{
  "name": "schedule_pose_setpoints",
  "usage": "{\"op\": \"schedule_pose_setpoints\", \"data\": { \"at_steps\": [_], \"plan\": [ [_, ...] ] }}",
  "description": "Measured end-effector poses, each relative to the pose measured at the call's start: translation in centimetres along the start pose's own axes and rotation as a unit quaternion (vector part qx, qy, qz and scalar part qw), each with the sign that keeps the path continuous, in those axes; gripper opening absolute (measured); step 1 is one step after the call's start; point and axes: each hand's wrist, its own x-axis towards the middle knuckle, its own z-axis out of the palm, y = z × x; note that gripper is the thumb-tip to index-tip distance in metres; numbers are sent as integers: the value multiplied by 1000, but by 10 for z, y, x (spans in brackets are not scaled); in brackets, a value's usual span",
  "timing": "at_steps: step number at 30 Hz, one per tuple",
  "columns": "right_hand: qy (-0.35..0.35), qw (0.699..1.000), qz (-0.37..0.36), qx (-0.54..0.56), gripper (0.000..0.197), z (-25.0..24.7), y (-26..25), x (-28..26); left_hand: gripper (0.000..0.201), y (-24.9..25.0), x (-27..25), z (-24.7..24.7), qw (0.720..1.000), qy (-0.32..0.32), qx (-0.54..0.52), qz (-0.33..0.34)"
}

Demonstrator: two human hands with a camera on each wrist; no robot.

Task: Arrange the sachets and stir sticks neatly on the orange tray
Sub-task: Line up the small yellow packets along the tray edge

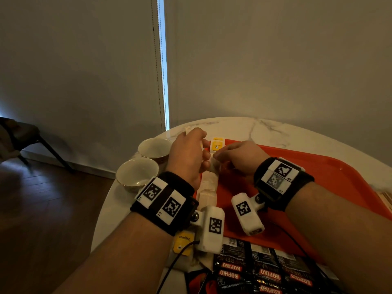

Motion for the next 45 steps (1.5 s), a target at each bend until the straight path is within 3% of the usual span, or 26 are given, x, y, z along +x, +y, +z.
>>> {"op": "schedule_pose_setpoints", "data": {
  "at_steps": [3, 6, 9, 11, 14, 17, 21, 24, 30, 35, 40, 45],
  "plan": [
    [-48, 993, -10, -106, 14, 2, -9, -5, 15, -2, -2, 1, 999, -24, -26, -30],
    [-45, 992, -27, -113, 13, -2, -12, -8, 20, -4, -4, 0, 997, -53, -23, -47],
    [-17, 996, -66, 53, 16, -13, -11, -16, 23, -3, -7, 1, 996, -76, -7, -50],
    [-28, 982, -87, 166, 16, -19, -9, -24, 23, -3, -9, 1, 996, -81, 23, -39],
    [-53, 976, -118, 175, 15, -24, -1, -36, 22, -4, -12, 3, 992, -100, 76, -12],
    [-30, 971, -131, 199, 6, -21, 6, -39, 10, -6, -15, 5, 989, -119, 87, -6],
    [-14, 934, -119, 336, 7, -21, 9, -37, 5, -9, -12, 5, 986, -127, 104, -5],
    [-7, 916, -141, 377, 9, -24, 9, -35, 2, -9, -11, 5, 983, -134, 127, 16],
    [13, 920, -160, 358, 5, -21, 9, -37, 8, -11, -8, 4, 985, -115, 117, 48],
    [-1, 926, -158, 343, 30, -19, 8, -38, 10, -10, -4, 1, 989, -89, 100, 57],
    [21, 940, -77, 332, 29, -16, 7, -33, 5, -4, -3, 2, 997, -27, 51, 53],
    [-42, 986, -15, 162, 17, -7, 13, -29, 7, 0, -1, 1, 998, -11, 19, 67]
  ]
}}
